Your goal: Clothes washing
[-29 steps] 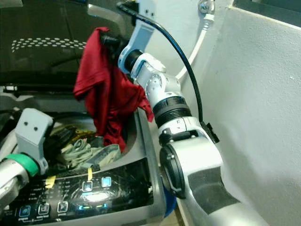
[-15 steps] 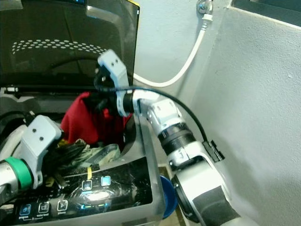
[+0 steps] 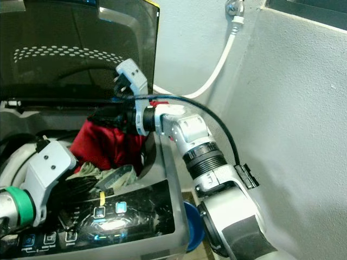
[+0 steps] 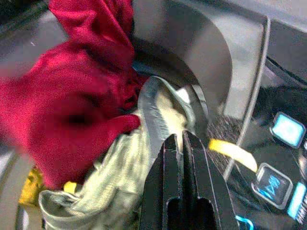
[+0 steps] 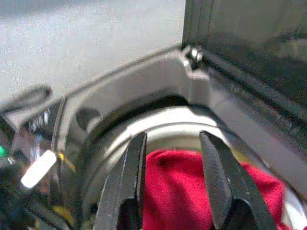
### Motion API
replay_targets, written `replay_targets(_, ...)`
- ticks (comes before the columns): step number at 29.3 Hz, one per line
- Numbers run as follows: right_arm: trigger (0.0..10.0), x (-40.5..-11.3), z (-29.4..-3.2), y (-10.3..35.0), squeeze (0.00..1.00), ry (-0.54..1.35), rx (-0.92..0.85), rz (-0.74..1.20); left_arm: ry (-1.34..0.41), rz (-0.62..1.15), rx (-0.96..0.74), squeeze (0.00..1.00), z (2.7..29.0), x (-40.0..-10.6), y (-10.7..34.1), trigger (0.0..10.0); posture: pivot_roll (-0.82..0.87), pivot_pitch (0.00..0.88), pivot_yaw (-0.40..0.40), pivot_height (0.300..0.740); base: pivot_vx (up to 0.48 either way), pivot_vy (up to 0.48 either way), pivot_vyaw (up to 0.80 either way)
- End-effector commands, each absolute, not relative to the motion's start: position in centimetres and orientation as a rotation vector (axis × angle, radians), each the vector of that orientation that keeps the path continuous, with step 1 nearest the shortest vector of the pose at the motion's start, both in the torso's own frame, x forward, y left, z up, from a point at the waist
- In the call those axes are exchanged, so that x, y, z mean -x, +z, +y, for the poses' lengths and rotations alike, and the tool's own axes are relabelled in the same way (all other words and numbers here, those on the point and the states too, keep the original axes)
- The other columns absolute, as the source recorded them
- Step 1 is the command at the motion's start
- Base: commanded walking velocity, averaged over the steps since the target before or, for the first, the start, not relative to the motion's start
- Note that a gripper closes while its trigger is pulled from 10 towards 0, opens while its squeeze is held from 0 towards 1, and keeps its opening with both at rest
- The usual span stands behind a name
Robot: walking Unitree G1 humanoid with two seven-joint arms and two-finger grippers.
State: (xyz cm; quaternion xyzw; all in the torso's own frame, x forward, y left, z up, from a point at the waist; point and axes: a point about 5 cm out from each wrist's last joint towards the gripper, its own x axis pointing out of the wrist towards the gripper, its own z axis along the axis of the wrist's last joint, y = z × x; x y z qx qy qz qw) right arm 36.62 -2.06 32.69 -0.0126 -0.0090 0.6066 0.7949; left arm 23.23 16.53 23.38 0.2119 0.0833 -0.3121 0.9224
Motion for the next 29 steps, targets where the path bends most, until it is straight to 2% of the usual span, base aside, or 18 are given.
replay_targets(1,10.0,-36.4,-2.3,34.1,0.00,1.317,0.021,-0.055,-0.686,0.189,-0.451,0.00,16.0,-22.8,23.3,10.0,0.13,0.000,0.004,0.740,0.000,0.000,0.00)
replay_targets(9,10.0,-35.4,-3.6,34.4,0.00,1.386,0.184,-0.065,-0.702,0.209,-0.470,0.00,16.3,-23.2,23.5,10.0,0.14,0.000,0.034,0.740,0.000,0.000,0.00)
replay_targets(14,10.0,-35.1,-4.0,34.3,0.00,1.389,0.192,-0.078,-0.693,0.212,-0.476,0.00,16.4,-23.3,23.4,10.0,0.14,0.000,0.033,0.740,0.000,0.000,0.00)
replay_targets(15,10.0,-35.5,-5.0,34.7,0.00,1.297,0.132,-0.143,-0.686,0.181,-0.459,0.00,16.1,-23.6,23.6,10.0,0.14,0.000,0.025,0.740,0.000,0.000,0.00)
replay_targets(18,10.0,-35.8,-5.6,34.9,0.00,1.229,0.041,-0.198,-0.625,0.141,-0.407,0.00,16.2,-24.3,23.9,10.0,0.14,0.000,0.016,0.740,0.000,0.000,0.00)
replay_targets(19,10.0,-36.1,-6.2,35.1,0.00,1.121,-0.080,-0.268,-0.540,0.104,-0.374,0.00,16.4,-25.2,24.2,10.0,0.14,0.000,0.014,0.740,0.000,0.000,0.00)
replay_targets(20,10.0,-36.1,-6.2,35.1,0.00,1.121,-0.080,-0.268,-0.540,0.104,-0.374,0.00,16.4,-25.2,24.2,10.0,0.14,0.000,0.014,0.740,0.000,0.000,0.00)
replay_targets(21,10.0,-36.3,-6.7,35.1,0.00,1.047,-0.162,-0.306,-0.480,0.083,-0.354,0.00,16.6,-25.7,24.3,10.0,0.14,0.000,0.014,0.740,0.000,0.000,0.00)
replay_targets(23,10.0,-36.3,-6.7,35.1,0.00,1.047,-0.162,-0.306,-0.480,0.083,-0.354,0.00,16.6,-25.7,24.3,10.0,0.14,0.000,0.014,0.740,0.000,0.000,0.00)
replay_targets(24,10.0,-36.5,-7.3,34.3,0.00,0.948,-0.165,-0.321,-0.434,0.024,-0.344,0.00,16.6,-26.2,24.9,10.0,0.14,0.000,0.018,0.740,0.000,0.000,0.00)
replay_targets(26,10.0,-36.2,-7.7,33.5,0.00,0.899,-0.107,-0.354,-0.398,0.001,-0.337,0.00,16.6,-26.6,25.1,10.0,0.13,0.000,0.036,0.740,0.000,0.000,0.00)
replay_targets(29,10.0,-35.6,-8.4,32.6,0.00,0.814,-0.184,-0.367,-0.371,-0.016,-0.318,0.00,16.5,-27.1,25.3,10.0,0.13,0.000,0.055,0.740,0.000,0.000,0.00)
